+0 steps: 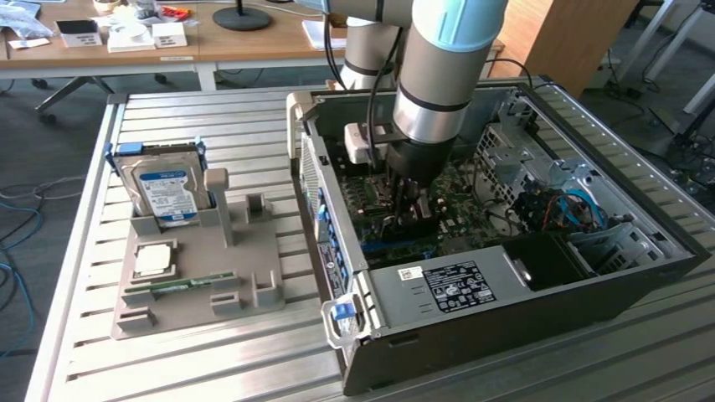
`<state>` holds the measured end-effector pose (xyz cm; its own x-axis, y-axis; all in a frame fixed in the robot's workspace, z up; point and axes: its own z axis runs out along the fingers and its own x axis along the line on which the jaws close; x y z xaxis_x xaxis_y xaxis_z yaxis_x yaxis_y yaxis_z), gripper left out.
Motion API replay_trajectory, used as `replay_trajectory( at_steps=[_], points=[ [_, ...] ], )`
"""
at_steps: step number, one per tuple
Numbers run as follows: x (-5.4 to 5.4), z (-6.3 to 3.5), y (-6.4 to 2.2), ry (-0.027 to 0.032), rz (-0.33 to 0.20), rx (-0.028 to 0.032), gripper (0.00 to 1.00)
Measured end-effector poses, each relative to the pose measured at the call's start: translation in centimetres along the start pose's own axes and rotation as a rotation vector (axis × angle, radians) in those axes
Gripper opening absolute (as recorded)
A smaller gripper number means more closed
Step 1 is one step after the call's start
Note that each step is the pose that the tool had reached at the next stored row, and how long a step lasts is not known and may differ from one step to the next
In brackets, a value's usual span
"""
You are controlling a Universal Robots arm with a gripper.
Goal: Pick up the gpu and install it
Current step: 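Insert the gpu into the slot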
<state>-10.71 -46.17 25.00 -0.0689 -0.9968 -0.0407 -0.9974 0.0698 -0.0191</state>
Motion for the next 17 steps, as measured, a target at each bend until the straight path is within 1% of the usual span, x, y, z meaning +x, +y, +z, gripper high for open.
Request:
replay_trajectory(
  at_steps=[7,17],
  points=[
    [0.01,-0.01,0.23,-0.0004,0.000,-0.0002,0.27],
    [0.05,0.12,0.27,-0.0003,0.000,-0.0003,0.27]
  ],
)
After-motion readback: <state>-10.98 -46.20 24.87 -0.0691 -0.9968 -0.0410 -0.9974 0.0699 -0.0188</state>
